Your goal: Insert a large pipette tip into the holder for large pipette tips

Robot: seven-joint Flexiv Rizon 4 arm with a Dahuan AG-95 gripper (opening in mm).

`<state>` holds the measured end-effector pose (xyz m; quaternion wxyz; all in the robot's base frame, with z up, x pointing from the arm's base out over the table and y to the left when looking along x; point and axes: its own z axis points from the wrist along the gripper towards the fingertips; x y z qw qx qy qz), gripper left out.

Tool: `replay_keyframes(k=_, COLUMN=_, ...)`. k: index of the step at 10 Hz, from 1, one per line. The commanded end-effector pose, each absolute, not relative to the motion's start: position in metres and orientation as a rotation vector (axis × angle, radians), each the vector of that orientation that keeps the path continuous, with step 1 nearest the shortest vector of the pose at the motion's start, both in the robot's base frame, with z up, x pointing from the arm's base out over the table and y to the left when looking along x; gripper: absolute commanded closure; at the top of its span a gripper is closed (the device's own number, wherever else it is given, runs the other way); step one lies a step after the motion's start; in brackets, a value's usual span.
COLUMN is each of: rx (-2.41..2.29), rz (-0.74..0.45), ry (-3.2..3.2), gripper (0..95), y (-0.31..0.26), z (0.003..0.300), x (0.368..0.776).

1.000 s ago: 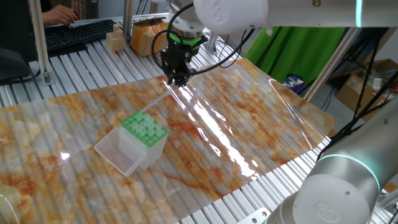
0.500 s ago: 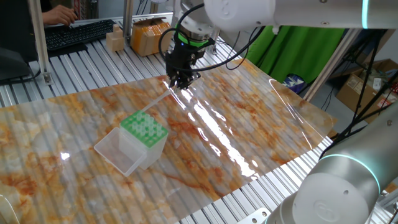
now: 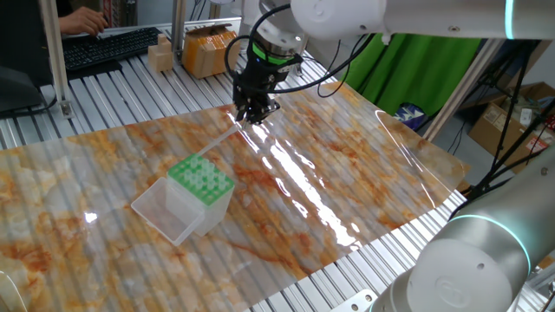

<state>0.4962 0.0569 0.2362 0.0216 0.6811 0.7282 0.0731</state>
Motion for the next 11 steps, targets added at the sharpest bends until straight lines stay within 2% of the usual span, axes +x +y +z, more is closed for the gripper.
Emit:
replay_keyframes(k=1, rx=2.134, rz=0.243, ry=2.244, gripper=76.0, y=0.0566, z=0.2359, x=0.4989)
replay_keyframes(k=4, rx=2.172, rz=0.274, ry=2.232, gripper=76.0, y=0.0556, z=0.2363, x=0.5027)
replay_keyframes(k=11, rx=2.176, rz=0.267, ry=2.248, gripper=76.0, y=0.0613, z=0.2327, x=0.5047)
